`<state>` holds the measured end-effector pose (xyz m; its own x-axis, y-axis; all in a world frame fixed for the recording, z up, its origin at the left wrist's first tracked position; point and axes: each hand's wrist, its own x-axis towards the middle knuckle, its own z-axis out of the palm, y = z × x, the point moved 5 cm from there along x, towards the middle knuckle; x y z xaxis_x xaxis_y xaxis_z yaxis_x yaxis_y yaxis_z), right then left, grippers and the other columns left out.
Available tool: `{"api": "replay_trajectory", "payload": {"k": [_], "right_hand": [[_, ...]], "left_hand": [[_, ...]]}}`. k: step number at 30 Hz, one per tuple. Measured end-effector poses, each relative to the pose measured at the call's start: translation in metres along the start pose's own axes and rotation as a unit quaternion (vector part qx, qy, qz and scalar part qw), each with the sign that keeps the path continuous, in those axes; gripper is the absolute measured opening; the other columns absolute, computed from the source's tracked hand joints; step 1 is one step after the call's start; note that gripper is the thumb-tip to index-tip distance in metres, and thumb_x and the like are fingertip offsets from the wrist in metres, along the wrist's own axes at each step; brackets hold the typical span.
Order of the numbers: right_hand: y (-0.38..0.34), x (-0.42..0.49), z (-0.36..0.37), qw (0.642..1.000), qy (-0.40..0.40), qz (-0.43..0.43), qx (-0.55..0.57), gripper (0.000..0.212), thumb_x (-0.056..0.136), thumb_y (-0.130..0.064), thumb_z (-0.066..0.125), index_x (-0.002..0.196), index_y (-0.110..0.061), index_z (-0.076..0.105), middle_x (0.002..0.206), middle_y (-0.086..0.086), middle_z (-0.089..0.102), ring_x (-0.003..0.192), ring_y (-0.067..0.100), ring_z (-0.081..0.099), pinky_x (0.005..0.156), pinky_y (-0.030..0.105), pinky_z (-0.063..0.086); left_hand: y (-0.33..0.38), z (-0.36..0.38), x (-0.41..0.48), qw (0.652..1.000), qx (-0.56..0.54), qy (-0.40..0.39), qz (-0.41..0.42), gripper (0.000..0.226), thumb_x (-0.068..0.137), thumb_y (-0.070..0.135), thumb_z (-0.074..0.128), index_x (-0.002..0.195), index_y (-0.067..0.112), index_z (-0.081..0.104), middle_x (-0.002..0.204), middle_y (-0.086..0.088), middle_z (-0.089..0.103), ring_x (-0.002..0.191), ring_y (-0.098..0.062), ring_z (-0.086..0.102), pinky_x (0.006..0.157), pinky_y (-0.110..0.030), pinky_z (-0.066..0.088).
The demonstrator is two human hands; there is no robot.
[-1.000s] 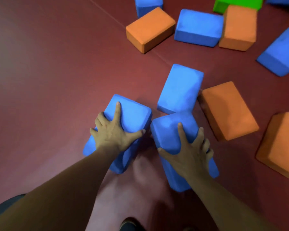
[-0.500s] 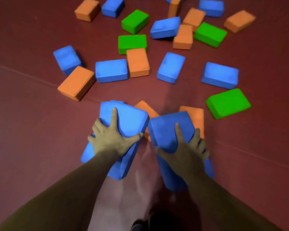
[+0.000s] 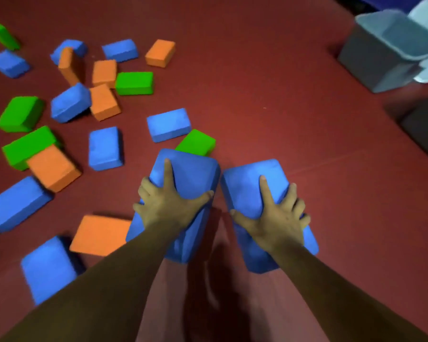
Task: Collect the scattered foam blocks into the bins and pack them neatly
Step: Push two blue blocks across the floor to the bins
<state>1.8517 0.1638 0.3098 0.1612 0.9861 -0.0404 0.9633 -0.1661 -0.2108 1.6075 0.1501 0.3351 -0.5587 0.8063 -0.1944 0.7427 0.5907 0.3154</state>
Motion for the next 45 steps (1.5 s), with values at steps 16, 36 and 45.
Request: {"api": "replay_trajectory", "payload": {"k": [16, 36, 45], "right_hand": [[0.424, 0.086, -0.134, 0.952, -0.041, 0.296, 0.064, 0.109, 0.064, -0.1, 0.037, 0.153, -0.055, -0.006, 0.164, 0.017, -0.007, 0.141, 0.044, 0.017, 0.112, 0.06, 0.02], [0.823, 0.117, -0.244, 0.817, 0.067, 0.551, 0.154, 0.109, 0.064, -0.098, 0.044, 0.154, -0.056, -0.001, 0.166, 0.016, -0.002, 0.145, 0.044, 0.016, 0.115, 0.059, 0.015], [0.988, 0.121, -0.252, 0.753, 0.071, 0.626, 0.189, 0.109, 0.063, -0.098, 0.043, 0.153, -0.056, -0.002, 0.166, 0.015, -0.002, 0.144, 0.044, 0.017, 0.114, 0.06, 0.015]], "left_hand": [[0.447, 0.144, -0.148, 0.97, 0.04, -0.073, 0.23, 0.128, 0.054, 0.096, 0.056, 0.157, 0.044, 0.0, 0.15, -0.023, 0.026, 0.14, -0.041, 0.03, 0.112, -0.061, 0.028], [0.858, 0.337, -0.379, 0.883, 0.092, -0.197, 0.415, 0.129, 0.053, 0.102, 0.048, 0.157, 0.047, -0.006, 0.154, -0.023, 0.02, 0.143, -0.037, 0.023, 0.112, -0.057, 0.025], [0.998, 0.429, -0.49, 0.844, 0.132, -0.238, 0.462, 0.13, 0.051, 0.104, 0.045, 0.155, 0.048, -0.009, 0.15, -0.02, 0.024, 0.139, -0.036, 0.028, 0.11, -0.055, 0.028]]}}
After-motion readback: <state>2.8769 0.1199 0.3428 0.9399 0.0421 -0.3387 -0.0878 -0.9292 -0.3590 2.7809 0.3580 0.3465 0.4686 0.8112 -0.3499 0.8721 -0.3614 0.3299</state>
